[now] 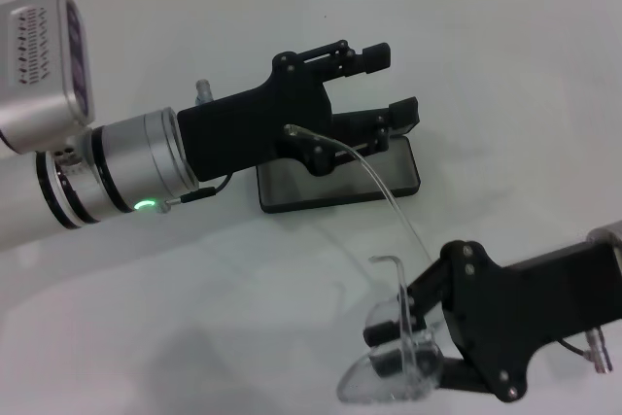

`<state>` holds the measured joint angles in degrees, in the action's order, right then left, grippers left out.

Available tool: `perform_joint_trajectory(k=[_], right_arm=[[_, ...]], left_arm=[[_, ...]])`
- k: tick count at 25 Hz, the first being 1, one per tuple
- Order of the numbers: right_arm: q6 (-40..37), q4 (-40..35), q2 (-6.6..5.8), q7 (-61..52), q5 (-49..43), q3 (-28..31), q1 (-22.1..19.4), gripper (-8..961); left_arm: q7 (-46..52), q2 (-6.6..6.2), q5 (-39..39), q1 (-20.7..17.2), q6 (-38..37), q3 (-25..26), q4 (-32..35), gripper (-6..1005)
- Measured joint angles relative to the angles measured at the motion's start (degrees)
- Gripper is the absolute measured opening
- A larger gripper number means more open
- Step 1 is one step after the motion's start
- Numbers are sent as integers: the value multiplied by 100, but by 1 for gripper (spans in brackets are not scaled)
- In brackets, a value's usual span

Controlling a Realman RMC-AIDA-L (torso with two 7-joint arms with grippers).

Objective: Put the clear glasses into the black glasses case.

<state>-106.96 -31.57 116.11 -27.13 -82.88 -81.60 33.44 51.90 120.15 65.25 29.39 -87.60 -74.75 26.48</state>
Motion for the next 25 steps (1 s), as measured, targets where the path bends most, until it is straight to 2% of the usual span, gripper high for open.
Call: perform_joint_trajectory(k=[12,25], right_arm=[[601,87,-13,-706,462,28,11,125],[905,61,-2,-991,599,30,25,125]], left_arm=[[-564,16,-173,-75,-664,-5,-280,609],[-645,-1,-104,-144,-713,-23,-305,608]])
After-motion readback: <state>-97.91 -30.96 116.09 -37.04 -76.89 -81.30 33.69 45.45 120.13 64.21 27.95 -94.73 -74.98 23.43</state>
